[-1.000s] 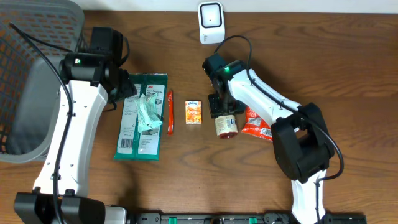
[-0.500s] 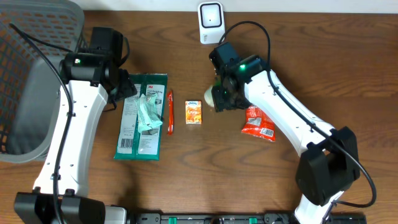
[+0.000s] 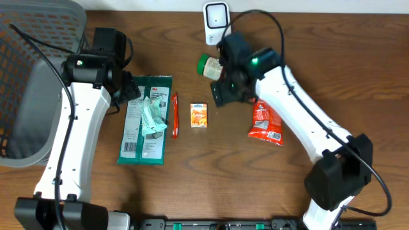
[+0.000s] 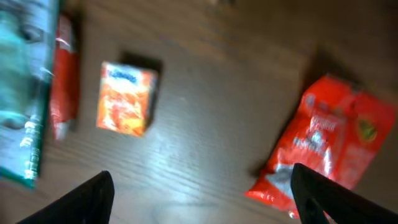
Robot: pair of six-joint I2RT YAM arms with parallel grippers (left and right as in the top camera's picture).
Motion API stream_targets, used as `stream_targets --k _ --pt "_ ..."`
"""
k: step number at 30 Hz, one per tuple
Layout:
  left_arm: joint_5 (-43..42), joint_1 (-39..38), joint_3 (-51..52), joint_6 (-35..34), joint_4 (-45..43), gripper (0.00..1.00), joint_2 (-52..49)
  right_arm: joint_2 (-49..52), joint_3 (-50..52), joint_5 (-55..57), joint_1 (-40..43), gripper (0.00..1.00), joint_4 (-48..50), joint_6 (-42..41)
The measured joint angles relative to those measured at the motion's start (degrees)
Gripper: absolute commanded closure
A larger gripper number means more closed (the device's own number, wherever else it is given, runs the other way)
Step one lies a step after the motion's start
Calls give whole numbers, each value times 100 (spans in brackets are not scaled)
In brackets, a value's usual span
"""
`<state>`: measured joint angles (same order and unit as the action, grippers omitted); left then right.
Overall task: Scan the item barcode
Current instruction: 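Lift the jar with the right gripper toward the white scanner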
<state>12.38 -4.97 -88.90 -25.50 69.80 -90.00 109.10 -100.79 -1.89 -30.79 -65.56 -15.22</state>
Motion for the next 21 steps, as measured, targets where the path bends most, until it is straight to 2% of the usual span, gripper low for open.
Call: stream_targets --k 5,9,11,14,21 --pt "0 0 0 0 -7 18 0 28 -1093 -109 17 1 -280 813" --pt "2 0 7 -2 -15 18 0 496 -2830 -129 17 1 -981 1753" --pt "2 0 7 -2 -17 18 0 1143 -4079 -116 17 1 -1394 2719" --pt "0 0 7 0 -15 18 0 1753 -4415 26 13 1 -1134 3613" --pt "0 0 7 0 -17 18 0 3062 -4413 140 -22 4 -667 4627"
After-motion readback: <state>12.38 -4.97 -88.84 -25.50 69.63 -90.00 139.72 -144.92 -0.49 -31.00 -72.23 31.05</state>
